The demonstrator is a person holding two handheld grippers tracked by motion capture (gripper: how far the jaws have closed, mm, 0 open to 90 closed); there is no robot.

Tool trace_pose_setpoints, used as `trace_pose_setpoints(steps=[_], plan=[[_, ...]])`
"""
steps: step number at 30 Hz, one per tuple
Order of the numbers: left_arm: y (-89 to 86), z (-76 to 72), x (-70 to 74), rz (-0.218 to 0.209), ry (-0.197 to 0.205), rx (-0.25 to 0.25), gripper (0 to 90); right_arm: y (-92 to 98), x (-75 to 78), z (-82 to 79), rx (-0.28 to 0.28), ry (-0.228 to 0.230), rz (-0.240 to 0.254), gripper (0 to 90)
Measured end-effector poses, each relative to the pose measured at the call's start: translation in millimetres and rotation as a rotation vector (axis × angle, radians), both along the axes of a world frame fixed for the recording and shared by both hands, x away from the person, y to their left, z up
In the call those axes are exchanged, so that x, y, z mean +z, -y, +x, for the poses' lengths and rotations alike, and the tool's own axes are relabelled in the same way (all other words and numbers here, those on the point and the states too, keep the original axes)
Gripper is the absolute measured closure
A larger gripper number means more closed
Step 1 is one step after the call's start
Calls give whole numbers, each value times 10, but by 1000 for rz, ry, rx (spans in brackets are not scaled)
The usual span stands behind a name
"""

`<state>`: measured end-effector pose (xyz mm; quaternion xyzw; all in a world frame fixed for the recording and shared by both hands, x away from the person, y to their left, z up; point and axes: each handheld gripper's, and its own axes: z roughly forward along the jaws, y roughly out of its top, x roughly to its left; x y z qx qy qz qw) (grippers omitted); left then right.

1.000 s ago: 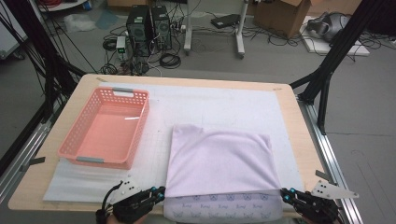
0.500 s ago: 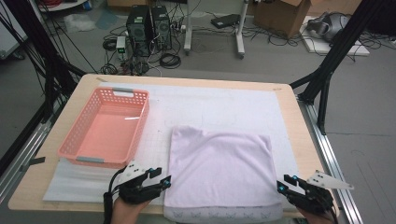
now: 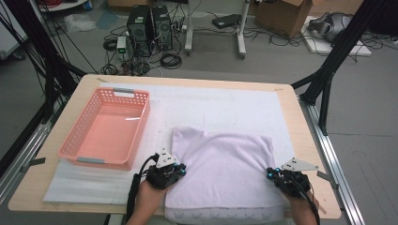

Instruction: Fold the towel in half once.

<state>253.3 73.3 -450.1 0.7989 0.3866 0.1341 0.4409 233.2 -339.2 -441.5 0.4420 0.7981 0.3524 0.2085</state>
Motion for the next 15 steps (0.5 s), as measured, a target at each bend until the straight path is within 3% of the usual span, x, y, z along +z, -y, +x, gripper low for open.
trace_pose_setpoints(steps=[7, 11, 15], plan=[[-200, -269, 155, -128, 20, -43, 877, 132, 154, -229, 26, 23, 80, 876], [-302, -445, 164, -147, 19, -72, 875, 171, 214, -419, 60, 22, 89, 876], [-328, -598, 154, -149, 2, -112, 876, 188, 239, -585, 92, -9, 93, 877]])
